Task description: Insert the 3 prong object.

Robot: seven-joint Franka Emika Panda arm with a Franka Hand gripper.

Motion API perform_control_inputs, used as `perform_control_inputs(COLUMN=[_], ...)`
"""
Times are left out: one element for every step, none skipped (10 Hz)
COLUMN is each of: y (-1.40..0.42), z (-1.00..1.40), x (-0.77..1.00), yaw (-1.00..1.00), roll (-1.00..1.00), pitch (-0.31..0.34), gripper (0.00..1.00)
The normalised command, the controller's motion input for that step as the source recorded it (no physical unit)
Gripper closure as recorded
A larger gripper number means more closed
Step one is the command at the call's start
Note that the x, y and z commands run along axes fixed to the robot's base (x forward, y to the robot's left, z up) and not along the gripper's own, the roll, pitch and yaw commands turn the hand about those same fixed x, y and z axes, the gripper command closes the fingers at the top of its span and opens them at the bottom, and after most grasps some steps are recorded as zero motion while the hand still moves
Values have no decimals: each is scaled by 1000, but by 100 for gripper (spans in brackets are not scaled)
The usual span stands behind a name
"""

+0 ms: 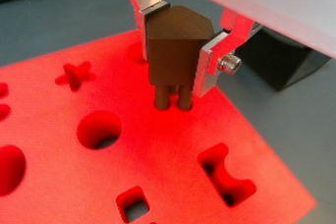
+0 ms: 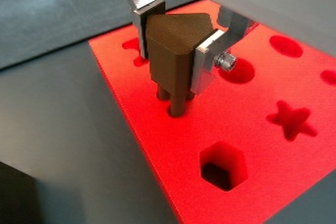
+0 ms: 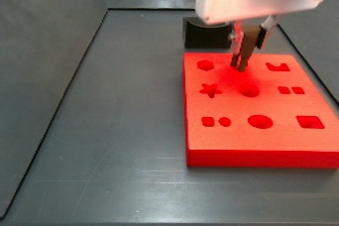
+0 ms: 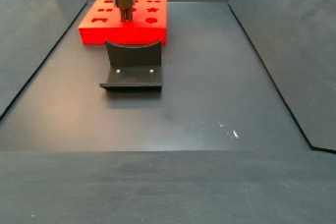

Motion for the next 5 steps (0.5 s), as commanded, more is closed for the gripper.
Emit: perform_control_inputs(y=[-51,-46,-29,0,0], z=[-846,-789,-723,-54,0], x=[0,37,0,26,0], yaw=[-74,-146,-223,-146,0], roll=[29,37,54,17,0], pitch=[-59,-14,0,13,0], gripper=[100,100,100,100,100])
